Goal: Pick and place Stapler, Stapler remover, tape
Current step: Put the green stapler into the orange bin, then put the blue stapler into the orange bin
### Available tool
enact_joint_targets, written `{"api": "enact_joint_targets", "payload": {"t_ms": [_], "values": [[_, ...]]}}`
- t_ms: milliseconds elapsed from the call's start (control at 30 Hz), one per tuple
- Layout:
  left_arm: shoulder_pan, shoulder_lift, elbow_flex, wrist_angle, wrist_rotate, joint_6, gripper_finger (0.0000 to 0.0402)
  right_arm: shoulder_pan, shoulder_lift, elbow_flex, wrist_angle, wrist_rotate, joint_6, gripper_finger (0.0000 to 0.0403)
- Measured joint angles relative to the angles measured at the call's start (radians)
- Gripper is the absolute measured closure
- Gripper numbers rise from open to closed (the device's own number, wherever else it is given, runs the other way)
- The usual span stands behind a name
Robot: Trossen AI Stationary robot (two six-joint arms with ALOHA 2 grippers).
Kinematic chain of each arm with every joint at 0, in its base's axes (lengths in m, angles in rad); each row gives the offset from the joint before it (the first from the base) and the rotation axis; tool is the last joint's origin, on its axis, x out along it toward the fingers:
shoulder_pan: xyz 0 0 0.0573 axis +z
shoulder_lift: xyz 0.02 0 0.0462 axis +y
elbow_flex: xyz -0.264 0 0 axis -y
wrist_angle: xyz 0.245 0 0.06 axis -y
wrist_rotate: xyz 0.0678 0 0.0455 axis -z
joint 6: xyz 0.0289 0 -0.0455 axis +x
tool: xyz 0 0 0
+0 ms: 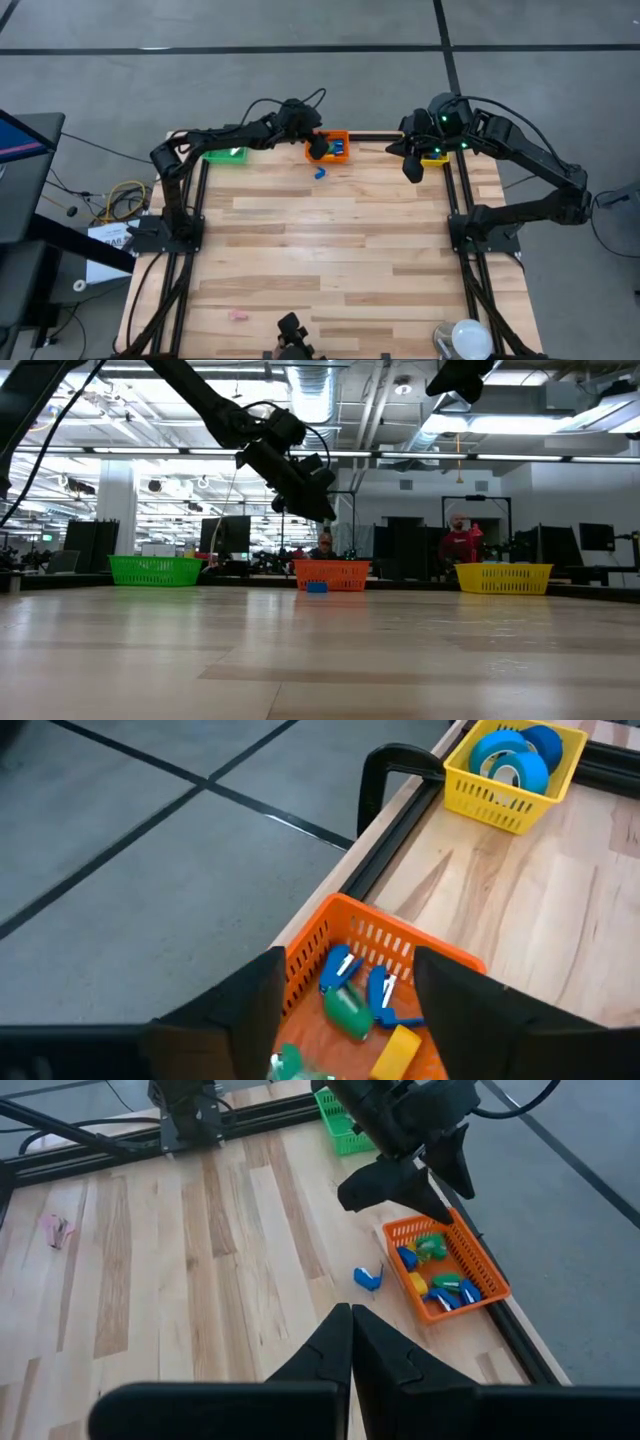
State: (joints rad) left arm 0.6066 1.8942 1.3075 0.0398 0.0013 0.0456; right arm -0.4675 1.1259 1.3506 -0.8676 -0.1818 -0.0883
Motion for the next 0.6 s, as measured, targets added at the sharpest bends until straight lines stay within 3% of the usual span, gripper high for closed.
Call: {"api": "enact_joint_targets", "payload": {"t_ms": [167, 400, 600], "values": [[-0.013, -0.02, -0.001, -0.005, 0.0, -0.001, 0.0162, 0.001, 0.0, 0.0, 0.0, 0.0, 0.0, 0.0403], [-0.045, -0.091, -0.001, -0.006, 0.005, 0.002, 0.0163, 0.0, 0.0, 0.0, 0.0, 0.0, 0.0, 0.0403], [-0.075, -0.146, -0.001, -0.019, 0.126, 0.009, 0.0171, 0.0, 0.0, 0.0, 0.0, 0.0, 0.0, 0.0403]]}}
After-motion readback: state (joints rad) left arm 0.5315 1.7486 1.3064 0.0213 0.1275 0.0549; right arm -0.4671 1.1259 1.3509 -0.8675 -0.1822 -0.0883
